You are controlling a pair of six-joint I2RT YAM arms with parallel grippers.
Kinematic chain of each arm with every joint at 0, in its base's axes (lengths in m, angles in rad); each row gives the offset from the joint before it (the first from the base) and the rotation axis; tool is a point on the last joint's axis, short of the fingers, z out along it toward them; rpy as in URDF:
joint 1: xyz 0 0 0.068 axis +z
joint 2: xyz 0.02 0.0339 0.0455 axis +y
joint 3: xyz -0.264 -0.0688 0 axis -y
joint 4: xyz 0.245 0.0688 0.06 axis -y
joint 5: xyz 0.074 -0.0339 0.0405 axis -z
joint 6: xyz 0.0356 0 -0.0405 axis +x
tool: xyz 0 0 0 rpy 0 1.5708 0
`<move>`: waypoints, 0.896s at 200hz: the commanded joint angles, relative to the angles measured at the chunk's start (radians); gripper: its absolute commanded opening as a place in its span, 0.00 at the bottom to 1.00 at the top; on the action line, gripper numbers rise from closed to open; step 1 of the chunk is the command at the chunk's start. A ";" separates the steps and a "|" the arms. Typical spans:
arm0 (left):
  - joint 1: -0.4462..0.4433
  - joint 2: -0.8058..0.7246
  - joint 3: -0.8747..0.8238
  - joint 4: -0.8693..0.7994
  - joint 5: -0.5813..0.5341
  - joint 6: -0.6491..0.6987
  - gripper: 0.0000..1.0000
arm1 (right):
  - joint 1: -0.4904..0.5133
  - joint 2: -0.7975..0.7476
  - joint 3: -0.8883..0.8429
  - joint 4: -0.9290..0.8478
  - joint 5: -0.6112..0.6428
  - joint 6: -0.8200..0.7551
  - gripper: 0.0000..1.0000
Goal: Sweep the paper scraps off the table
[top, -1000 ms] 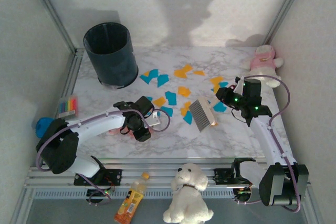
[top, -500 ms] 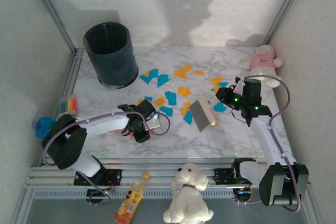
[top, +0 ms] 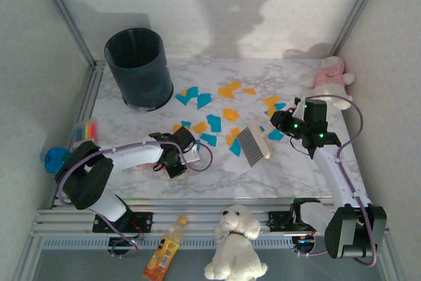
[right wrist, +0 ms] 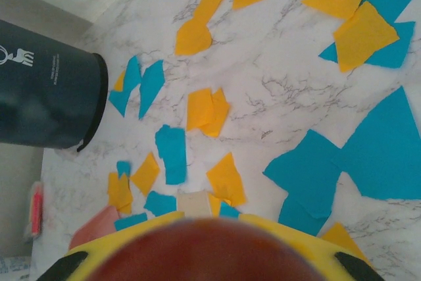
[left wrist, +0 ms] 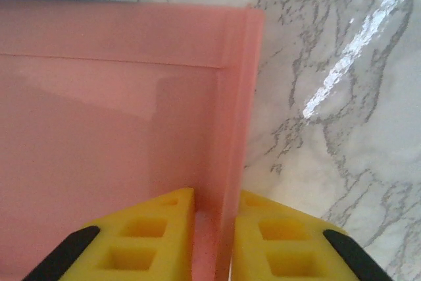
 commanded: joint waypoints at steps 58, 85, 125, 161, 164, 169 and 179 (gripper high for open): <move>-0.009 -0.028 0.002 -0.042 -0.060 -0.021 0.07 | -0.010 -0.007 0.003 -0.008 -0.007 -0.019 0.05; -0.006 -0.068 0.019 -0.066 -0.115 -0.031 0.03 | -0.008 -0.010 0.004 -0.011 -0.005 -0.021 0.05; -0.006 -0.103 0.066 -0.100 -0.179 -0.026 0.00 | -0.008 -0.013 0.001 -0.012 -0.003 -0.021 0.05; -0.005 -0.092 0.142 -0.101 -0.203 -0.004 0.00 | -0.009 -0.017 -0.004 -0.012 0.000 -0.021 0.05; -0.008 -0.089 0.148 -0.098 -0.202 -0.001 0.00 | -0.008 -0.018 -0.005 -0.011 0.001 -0.022 0.05; -0.008 -0.084 0.157 -0.092 -0.198 0.008 0.00 | -0.008 -0.018 -0.004 -0.012 0.002 -0.022 0.05; -0.009 -0.065 0.180 -0.083 -0.174 0.024 0.00 | -0.009 -0.021 -0.004 -0.013 0.008 -0.023 0.05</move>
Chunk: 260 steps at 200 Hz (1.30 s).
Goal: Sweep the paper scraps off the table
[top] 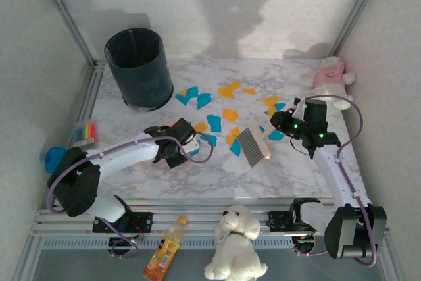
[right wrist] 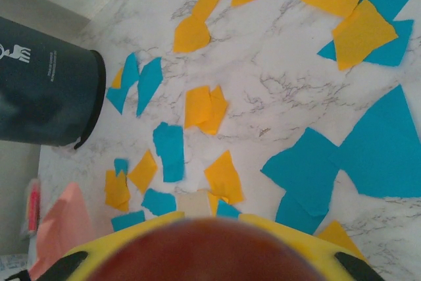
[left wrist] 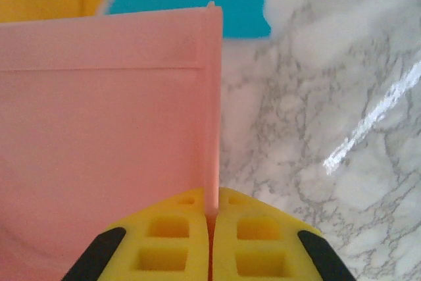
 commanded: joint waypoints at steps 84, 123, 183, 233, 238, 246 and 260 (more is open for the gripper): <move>-0.065 0.320 0.328 0.069 0.123 0.112 0.00 | -0.012 -0.041 -0.006 -0.040 0.076 -0.018 0.04; -0.096 0.439 0.428 0.073 0.144 0.117 0.00 | -0.014 -0.048 -0.009 -0.051 0.082 -0.022 0.03; -0.109 0.523 0.457 0.076 0.187 0.126 0.04 | -0.018 -0.066 0.006 -0.090 0.102 -0.044 0.03; -0.105 0.422 0.374 0.161 0.235 0.108 0.39 | -0.020 -0.080 0.006 -0.100 0.105 -0.050 0.03; -0.103 0.402 0.358 0.175 0.245 0.105 0.42 | -0.019 -0.080 0.007 -0.102 0.105 -0.051 0.03; -0.096 0.371 0.330 0.201 0.257 0.099 0.45 | -0.019 -0.077 0.007 -0.101 0.104 -0.050 0.03; -0.071 0.321 0.282 0.228 0.278 0.085 0.48 | -0.019 -0.078 0.007 -0.101 0.102 -0.050 0.03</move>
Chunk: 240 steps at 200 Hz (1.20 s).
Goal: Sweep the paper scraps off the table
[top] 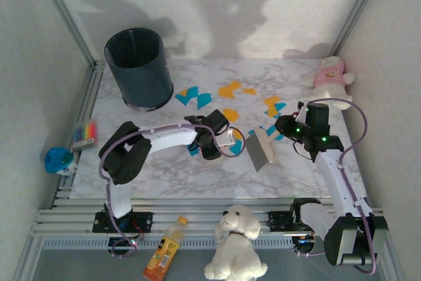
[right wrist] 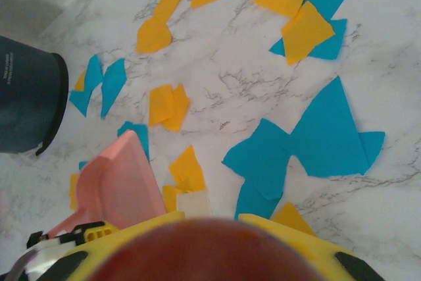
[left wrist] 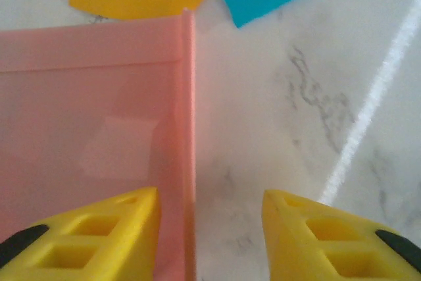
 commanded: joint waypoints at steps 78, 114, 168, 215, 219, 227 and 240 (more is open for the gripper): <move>0.208 -0.456 -0.344 0.200 0.119 -0.037 0.70 | -0.008 -0.001 0.003 0.024 -0.013 0.010 0.04; 0.305 -0.472 -0.390 0.185 0.138 -0.023 0.74 | -0.008 -0.008 0.002 0.026 -0.011 0.010 0.04; 0.356 -0.369 -0.363 0.166 0.171 0.066 0.74 | -0.009 -0.016 0.004 0.017 -0.014 0.009 0.04; 0.366 -0.276 -0.352 0.208 0.177 0.090 0.72 | -0.008 -0.024 0.005 0.006 -0.005 0.002 0.04; 0.366 -0.273 -0.354 0.215 0.183 0.093 0.71 | -0.008 -0.023 0.003 0.007 -0.006 0.003 0.04; 0.366 -0.264 -0.354 0.224 0.190 0.095 0.70 | -0.009 -0.021 0.004 0.007 -0.006 0.003 0.04; 0.366 -0.249 -0.351 0.232 0.193 0.098 0.68 | -0.008 -0.019 0.005 0.006 -0.008 0.001 0.04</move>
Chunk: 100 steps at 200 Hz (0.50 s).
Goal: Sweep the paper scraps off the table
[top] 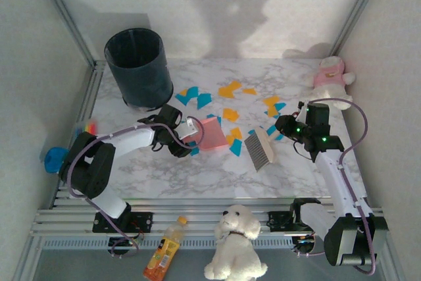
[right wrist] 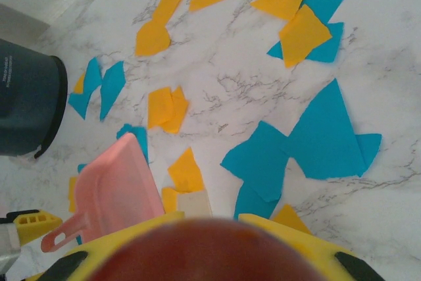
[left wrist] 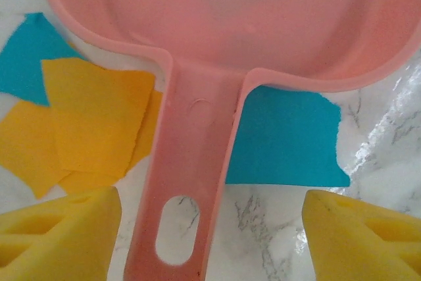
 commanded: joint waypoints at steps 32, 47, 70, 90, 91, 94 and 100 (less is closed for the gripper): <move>0.009 0.066 0.039 0.026 0.045 0.038 0.62 | -0.006 -0.014 0.004 -0.001 -0.009 -0.003 0.04; 0.008 0.084 0.048 0.015 0.051 0.039 0.57 | -0.007 -0.012 0.006 -0.002 -0.010 -0.003 0.04; 0.008 0.099 0.057 0.007 0.064 0.038 0.49 | -0.007 -0.010 0.007 -0.003 -0.010 -0.004 0.04; 0.008 0.098 0.062 0.000 0.070 0.039 0.41 | -0.006 -0.007 0.008 -0.005 -0.007 -0.008 0.04; 0.009 0.098 0.064 -0.001 0.071 0.039 0.41 | -0.006 -0.007 0.007 -0.005 -0.007 -0.007 0.04; 0.009 0.098 0.063 -0.002 0.071 0.040 0.40 | -0.006 -0.007 0.008 -0.005 -0.006 -0.006 0.04; 0.008 0.098 0.065 -0.004 0.072 0.039 0.38 | -0.006 -0.007 0.009 -0.005 -0.007 -0.006 0.04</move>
